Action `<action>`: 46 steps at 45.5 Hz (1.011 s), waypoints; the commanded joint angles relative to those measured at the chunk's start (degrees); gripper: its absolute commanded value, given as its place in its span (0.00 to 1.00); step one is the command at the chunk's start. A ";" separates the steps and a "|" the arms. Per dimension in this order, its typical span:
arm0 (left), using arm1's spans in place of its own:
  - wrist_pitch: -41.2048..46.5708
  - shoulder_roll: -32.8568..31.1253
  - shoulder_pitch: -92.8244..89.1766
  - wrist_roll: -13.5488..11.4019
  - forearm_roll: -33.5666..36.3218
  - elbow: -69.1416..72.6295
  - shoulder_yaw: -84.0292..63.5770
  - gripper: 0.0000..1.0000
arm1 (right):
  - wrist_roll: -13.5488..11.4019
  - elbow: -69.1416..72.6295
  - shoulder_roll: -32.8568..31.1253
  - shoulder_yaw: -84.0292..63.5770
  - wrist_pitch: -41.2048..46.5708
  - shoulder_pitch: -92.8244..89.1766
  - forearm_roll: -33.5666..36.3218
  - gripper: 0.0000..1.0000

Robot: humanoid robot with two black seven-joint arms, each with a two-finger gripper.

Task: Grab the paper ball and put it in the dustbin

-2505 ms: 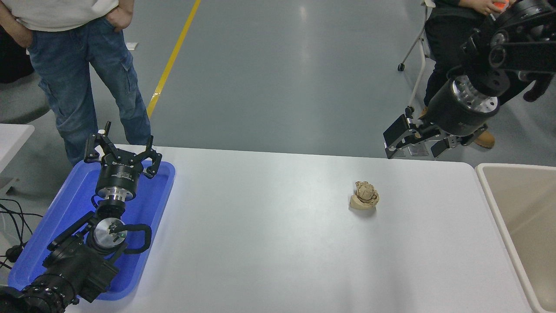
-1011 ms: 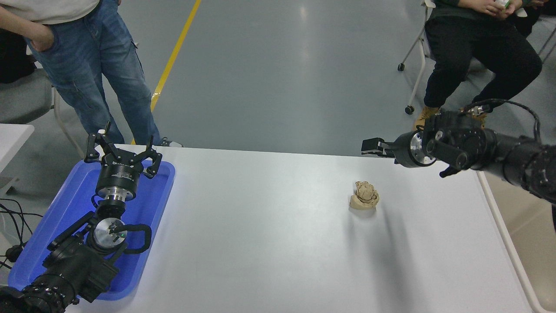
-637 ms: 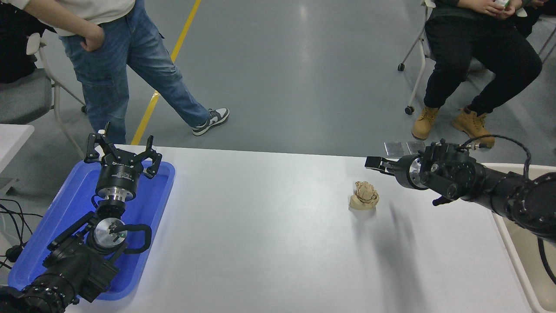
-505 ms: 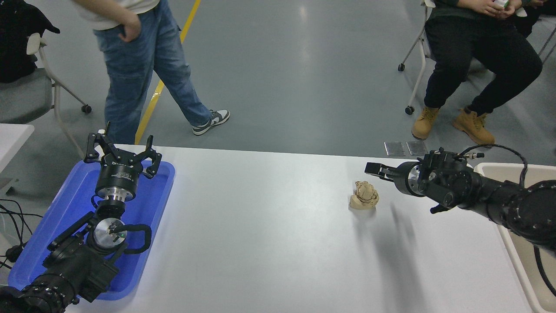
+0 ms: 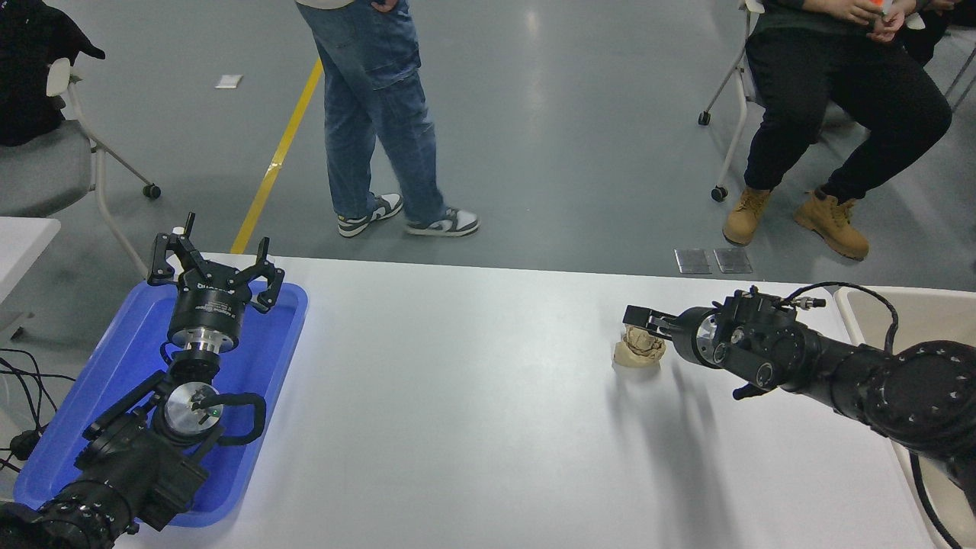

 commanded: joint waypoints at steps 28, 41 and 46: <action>-0.01 0.00 0.00 0.00 0.00 0.00 0.00 1.00 | 8.09 -0.29 1.86 -0.71 -8.93 -4.23 -3.78 0.32; -0.01 0.00 0.00 0.00 0.00 0.00 0.00 1.00 | 9.84 -0.38 1.86 -1.06 -9.54 -4.94 -10.02 0.00; -0.01 0.00 0.00 0.00 0.00 0.00 0.00 1.00 | 10.02 -0.29 1.86 -1.06 -9.46 -4.59 -11.16 0.00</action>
